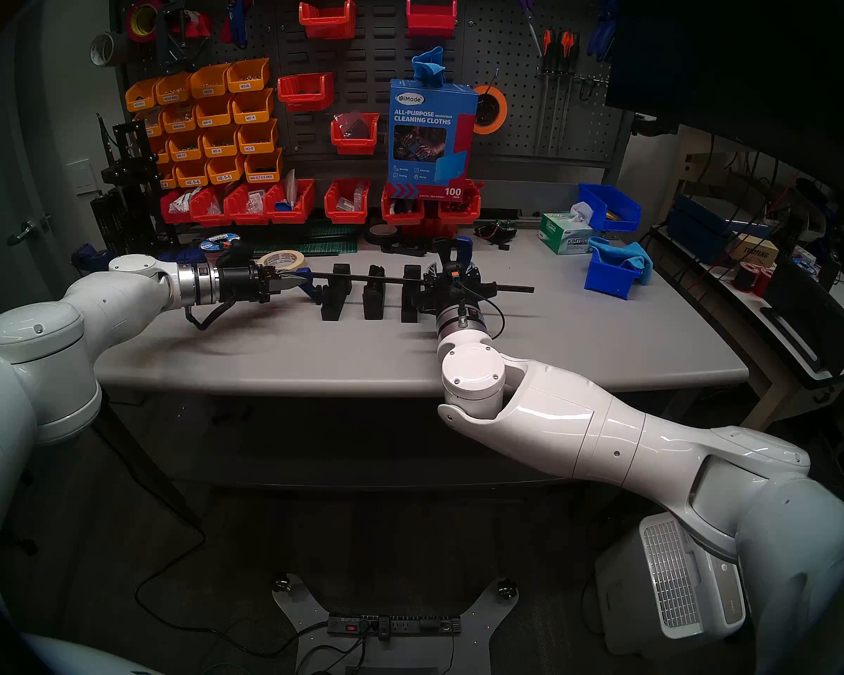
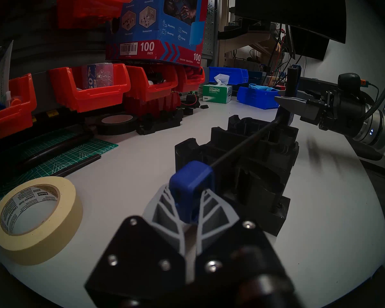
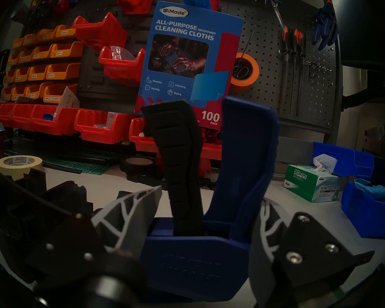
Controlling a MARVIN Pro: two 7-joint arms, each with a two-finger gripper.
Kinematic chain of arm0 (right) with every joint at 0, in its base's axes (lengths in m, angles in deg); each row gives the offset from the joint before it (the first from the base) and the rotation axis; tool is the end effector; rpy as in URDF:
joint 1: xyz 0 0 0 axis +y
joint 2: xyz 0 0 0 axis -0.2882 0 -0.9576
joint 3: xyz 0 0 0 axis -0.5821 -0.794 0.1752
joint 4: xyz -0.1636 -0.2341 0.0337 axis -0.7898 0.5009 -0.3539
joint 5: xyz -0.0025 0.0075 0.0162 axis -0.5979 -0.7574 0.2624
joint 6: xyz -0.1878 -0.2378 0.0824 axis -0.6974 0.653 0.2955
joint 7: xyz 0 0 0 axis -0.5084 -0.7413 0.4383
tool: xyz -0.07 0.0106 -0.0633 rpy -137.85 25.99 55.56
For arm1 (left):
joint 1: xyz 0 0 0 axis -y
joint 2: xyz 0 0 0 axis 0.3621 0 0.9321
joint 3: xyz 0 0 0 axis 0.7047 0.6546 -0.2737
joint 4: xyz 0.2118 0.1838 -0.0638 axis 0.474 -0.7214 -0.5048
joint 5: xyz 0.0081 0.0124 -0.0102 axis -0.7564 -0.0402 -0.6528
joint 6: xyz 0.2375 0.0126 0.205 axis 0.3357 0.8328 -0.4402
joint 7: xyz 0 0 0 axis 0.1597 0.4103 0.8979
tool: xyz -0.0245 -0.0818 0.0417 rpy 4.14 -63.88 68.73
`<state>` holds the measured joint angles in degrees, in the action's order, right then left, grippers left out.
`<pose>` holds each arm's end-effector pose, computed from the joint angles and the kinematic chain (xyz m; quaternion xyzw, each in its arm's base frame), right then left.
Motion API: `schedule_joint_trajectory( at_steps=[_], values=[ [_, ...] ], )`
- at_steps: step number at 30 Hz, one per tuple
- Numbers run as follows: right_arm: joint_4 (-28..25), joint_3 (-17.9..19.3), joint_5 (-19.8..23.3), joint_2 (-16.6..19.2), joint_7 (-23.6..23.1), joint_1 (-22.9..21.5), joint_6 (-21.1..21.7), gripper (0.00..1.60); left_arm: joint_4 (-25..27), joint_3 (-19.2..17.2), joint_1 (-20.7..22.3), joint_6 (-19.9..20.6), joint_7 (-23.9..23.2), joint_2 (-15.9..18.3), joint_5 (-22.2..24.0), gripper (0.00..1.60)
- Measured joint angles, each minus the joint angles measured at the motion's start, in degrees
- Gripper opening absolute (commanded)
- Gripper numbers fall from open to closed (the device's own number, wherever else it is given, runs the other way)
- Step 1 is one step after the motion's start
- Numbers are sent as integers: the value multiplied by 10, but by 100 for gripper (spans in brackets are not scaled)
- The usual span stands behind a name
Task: Clamp the two 3D printed pieces together with the clamp
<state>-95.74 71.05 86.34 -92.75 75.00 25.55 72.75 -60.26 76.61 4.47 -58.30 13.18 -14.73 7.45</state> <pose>0.4739 0.0956 -0.2174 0.6757 0.0687 0.7332 0.0335 0.5837 0.1524 -0.1879 0.7007 -0.3715 0.5370 0.2874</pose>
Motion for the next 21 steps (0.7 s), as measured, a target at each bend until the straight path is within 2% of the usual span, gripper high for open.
schedule_joint_trajectory(
  at_steps=[21],
  values=[
    [-2,-36,11,-23,4,-24,0,55,0,0,0,0,0,0,0,0]
  ],
)
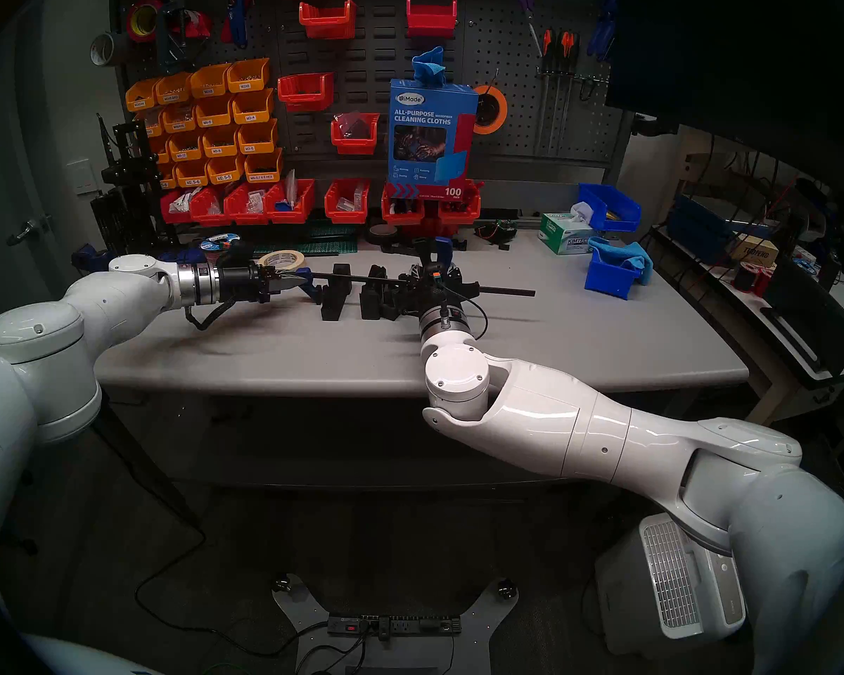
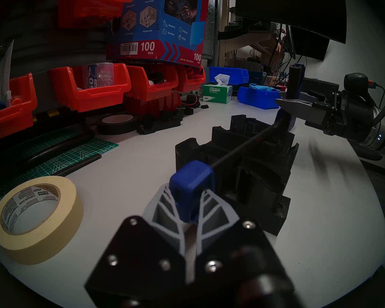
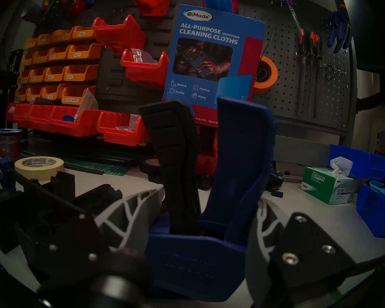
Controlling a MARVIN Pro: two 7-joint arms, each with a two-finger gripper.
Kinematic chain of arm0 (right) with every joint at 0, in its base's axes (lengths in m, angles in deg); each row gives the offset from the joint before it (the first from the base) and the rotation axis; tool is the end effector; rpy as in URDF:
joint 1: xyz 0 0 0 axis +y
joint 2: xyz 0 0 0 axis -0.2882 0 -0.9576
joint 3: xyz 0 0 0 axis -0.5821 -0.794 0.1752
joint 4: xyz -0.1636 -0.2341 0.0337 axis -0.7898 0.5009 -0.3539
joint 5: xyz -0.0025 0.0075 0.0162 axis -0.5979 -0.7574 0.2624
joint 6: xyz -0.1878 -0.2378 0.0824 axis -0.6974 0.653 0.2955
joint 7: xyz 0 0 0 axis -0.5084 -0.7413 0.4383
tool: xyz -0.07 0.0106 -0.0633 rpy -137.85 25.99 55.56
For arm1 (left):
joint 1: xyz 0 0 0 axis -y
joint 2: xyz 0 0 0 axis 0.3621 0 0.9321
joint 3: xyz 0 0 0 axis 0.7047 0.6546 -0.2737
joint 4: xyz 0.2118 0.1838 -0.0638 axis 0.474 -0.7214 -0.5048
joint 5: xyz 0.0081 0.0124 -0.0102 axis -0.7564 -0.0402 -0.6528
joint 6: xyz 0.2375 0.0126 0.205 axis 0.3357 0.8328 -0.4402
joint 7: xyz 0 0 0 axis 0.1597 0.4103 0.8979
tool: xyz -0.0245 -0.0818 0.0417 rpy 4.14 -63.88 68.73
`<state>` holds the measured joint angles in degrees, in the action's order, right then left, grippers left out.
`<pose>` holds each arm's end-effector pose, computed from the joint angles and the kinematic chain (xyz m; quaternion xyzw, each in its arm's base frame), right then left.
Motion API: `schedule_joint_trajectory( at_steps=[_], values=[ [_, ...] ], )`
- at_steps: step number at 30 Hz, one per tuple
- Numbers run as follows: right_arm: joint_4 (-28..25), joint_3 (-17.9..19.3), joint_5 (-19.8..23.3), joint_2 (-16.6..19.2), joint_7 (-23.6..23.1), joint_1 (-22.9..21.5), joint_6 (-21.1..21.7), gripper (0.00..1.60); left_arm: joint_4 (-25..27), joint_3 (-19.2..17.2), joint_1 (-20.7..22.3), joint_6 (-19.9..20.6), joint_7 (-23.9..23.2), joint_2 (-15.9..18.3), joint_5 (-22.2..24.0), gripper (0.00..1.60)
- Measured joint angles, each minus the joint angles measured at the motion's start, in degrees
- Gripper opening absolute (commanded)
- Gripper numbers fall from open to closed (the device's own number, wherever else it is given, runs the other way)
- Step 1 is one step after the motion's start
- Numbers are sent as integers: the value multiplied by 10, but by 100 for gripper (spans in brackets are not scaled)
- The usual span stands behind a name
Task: Clamp the two 3D printed pieces together with the clamp
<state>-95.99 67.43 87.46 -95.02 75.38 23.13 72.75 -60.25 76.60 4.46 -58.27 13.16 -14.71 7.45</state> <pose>0.4677 0.1231 -0.2159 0.6759 0.0884 0.7316 0.0119 0.5836 0.1525 -0.1880 0.7009 -0.3713 0.5368 0.2876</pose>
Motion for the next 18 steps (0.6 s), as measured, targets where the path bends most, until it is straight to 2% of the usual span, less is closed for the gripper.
schedule_joint_trajectory(
  at_steps=[18],
  values=[
    [6,-27,10,-24,0,-20,0,48,0,0,0,0,0,0,0,0]
  ],
)
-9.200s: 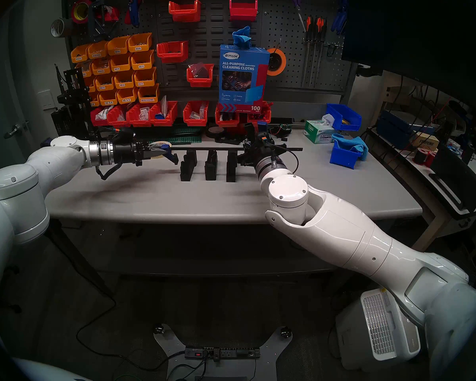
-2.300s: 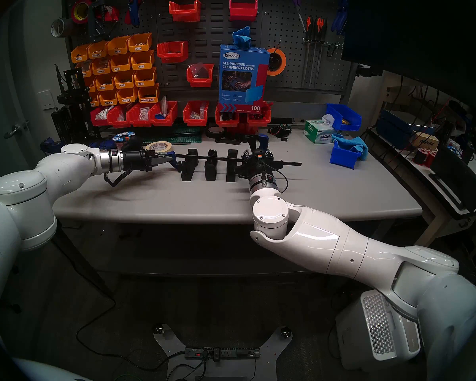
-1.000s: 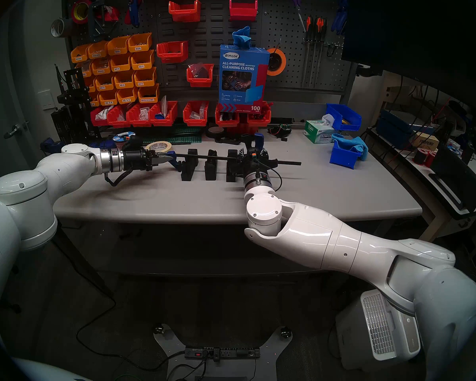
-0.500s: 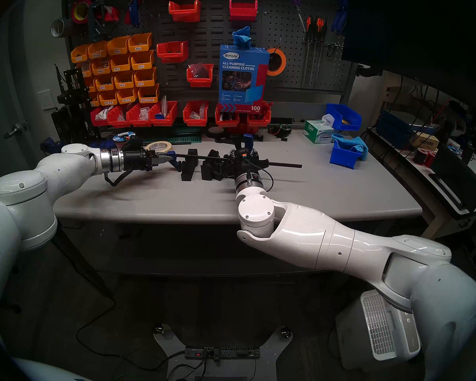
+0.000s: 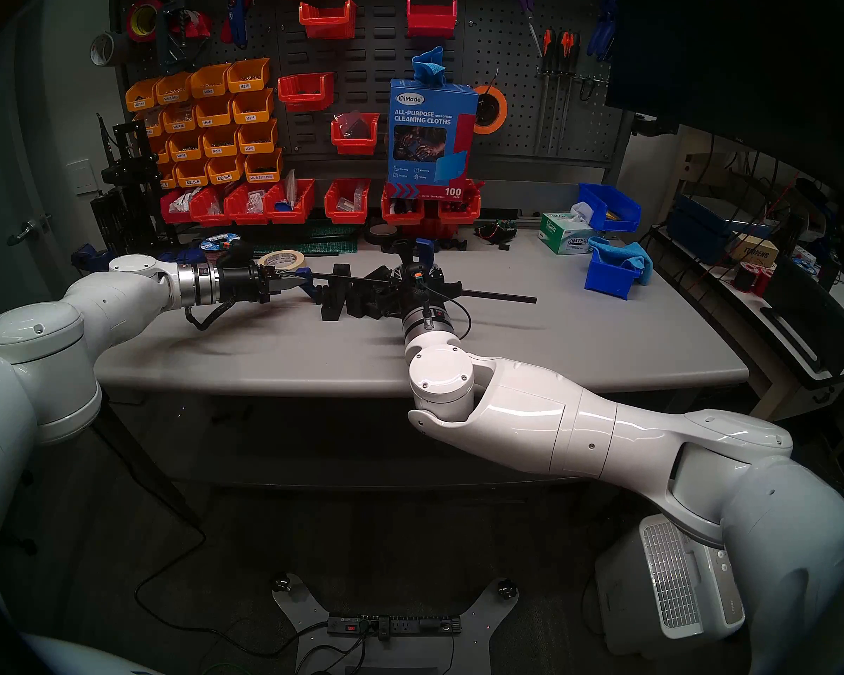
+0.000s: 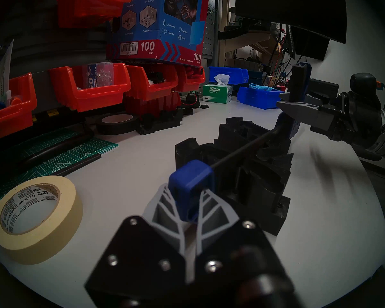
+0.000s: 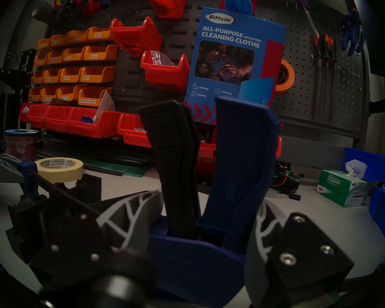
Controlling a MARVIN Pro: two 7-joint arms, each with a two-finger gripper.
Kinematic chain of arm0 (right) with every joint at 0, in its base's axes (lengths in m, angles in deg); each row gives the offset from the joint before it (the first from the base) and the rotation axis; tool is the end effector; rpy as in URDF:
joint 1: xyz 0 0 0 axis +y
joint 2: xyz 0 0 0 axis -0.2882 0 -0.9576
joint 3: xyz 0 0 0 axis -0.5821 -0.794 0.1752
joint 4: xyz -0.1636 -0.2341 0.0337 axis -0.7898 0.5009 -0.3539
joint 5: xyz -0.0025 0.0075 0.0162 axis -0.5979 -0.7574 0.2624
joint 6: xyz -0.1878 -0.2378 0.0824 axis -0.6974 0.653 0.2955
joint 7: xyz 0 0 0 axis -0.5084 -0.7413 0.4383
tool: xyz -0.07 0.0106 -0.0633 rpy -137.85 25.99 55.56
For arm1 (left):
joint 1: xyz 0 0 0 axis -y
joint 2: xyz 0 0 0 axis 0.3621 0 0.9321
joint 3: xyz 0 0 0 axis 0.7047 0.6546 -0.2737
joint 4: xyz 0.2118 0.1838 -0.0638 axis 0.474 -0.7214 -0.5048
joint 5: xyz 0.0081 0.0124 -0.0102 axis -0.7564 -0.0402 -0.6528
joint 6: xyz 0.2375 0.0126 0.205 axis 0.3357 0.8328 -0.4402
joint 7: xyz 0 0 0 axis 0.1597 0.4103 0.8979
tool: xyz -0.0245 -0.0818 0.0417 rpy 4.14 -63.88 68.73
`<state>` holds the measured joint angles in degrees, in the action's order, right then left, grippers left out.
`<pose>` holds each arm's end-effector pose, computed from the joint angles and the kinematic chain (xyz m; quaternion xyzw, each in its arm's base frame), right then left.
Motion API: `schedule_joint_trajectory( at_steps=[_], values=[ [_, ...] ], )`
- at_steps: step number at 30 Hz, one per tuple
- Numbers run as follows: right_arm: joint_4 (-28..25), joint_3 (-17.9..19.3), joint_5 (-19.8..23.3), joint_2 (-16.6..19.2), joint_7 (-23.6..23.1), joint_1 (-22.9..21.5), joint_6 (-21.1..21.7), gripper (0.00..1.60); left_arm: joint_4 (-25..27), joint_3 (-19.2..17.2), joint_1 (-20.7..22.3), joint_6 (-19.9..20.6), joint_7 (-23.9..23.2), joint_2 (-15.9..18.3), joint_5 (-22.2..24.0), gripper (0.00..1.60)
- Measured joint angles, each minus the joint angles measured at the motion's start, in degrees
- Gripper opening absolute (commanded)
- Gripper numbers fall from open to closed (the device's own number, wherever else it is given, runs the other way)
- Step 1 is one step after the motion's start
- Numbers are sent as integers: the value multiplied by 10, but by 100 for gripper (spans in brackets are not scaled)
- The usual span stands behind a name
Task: Clamp the two 3D printed pieces together with the clamp
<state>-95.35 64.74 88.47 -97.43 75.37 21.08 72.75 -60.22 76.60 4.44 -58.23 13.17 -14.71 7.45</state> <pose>0.4649 0.1460 -0.2146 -0.6755 -0.1046 -0.7298 0.0044 0.5835 0.1524 -0.1882 0.7011 -0.3712 0.5365 0.2880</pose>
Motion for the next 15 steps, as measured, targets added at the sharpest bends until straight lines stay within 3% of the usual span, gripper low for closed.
schedule_joint_trajectory(
  at_steps=[15],
  values=[
    [12,-13,6,-14,2,-12,-1,46,0,0,0,0,0,0,0,0]
  ],
)
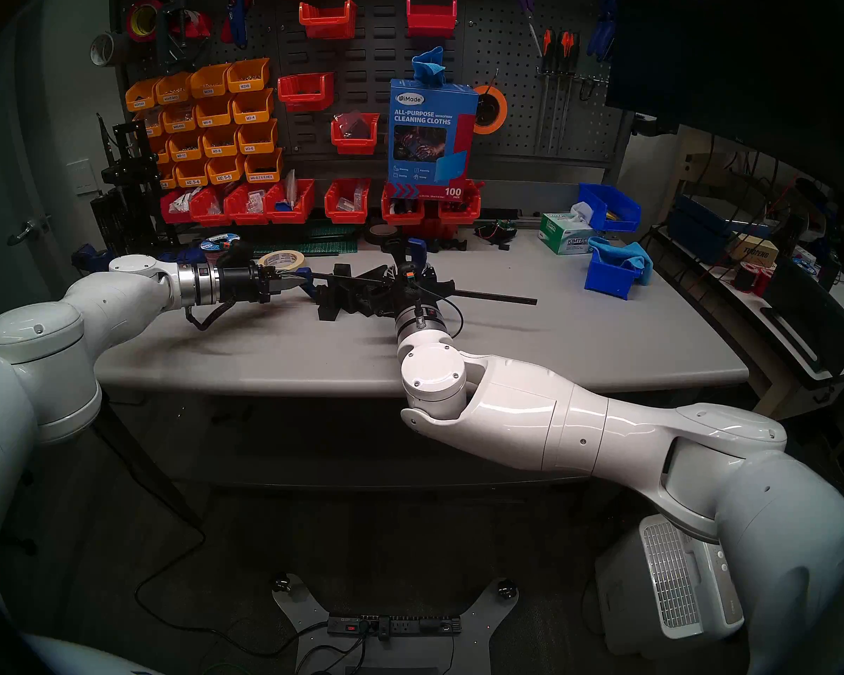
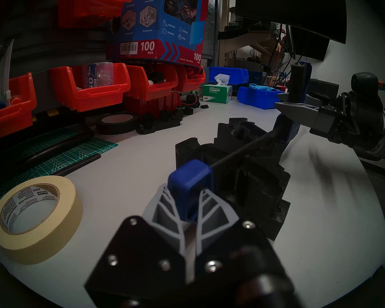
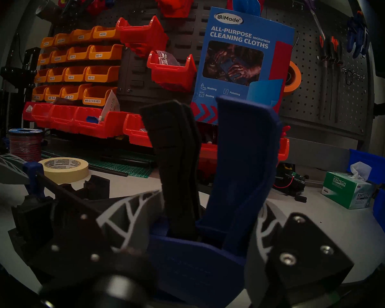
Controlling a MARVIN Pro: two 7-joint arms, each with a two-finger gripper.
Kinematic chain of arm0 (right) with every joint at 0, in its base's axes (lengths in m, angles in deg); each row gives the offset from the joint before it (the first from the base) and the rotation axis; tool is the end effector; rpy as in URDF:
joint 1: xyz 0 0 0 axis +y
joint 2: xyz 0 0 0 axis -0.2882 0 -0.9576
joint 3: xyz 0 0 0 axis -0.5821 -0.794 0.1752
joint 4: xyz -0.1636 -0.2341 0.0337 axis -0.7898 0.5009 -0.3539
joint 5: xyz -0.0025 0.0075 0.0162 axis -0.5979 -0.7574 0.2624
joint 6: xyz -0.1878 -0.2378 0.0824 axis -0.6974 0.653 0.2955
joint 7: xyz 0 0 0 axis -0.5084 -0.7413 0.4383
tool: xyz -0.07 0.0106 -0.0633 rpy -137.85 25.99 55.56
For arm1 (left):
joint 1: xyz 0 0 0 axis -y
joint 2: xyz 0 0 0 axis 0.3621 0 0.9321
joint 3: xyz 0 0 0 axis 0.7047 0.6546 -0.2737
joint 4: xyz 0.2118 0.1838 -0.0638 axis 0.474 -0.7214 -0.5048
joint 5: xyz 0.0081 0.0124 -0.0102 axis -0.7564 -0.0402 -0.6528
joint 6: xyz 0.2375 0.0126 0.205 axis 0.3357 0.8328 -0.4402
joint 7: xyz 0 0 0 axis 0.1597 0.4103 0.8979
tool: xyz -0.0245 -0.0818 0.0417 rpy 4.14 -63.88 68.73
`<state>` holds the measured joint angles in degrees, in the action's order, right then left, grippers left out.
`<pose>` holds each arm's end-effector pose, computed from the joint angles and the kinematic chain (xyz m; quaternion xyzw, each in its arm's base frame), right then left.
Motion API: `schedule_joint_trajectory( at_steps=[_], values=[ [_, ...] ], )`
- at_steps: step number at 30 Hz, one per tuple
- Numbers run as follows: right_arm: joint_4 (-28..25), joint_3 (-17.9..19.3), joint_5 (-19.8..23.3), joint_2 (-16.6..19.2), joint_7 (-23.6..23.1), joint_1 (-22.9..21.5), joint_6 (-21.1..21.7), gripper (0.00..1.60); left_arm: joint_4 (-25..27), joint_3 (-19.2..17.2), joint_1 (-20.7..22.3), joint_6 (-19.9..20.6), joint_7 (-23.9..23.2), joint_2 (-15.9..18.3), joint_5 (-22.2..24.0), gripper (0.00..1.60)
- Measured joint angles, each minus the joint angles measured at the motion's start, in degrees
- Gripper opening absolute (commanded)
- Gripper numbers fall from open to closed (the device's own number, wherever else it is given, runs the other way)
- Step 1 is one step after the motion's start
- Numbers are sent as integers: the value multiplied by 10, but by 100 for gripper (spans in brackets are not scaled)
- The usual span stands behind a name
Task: Clamp the two 3D printed pieces together with the clamp
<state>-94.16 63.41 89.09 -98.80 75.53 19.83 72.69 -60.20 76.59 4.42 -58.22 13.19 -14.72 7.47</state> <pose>0.4671 0.1546 -0.2144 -0.6753 -0.1102 -0.7293 0.0057 0.5836 0.1522 -0.1884 0.7011 -0.3709 0.5365 0.2882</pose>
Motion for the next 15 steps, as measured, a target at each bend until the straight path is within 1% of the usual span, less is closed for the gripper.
schedule_joint_trajectory(
  at_steps=[5,15],
  values=[
    [4,-3,2,-5,2,-3,-1,48,0,0,0,0,0,0,0,0],
    [9,-9,6,-10,7,-8,-4,45,2,2,3,-1,2,-1,-3,0]
  ],
)
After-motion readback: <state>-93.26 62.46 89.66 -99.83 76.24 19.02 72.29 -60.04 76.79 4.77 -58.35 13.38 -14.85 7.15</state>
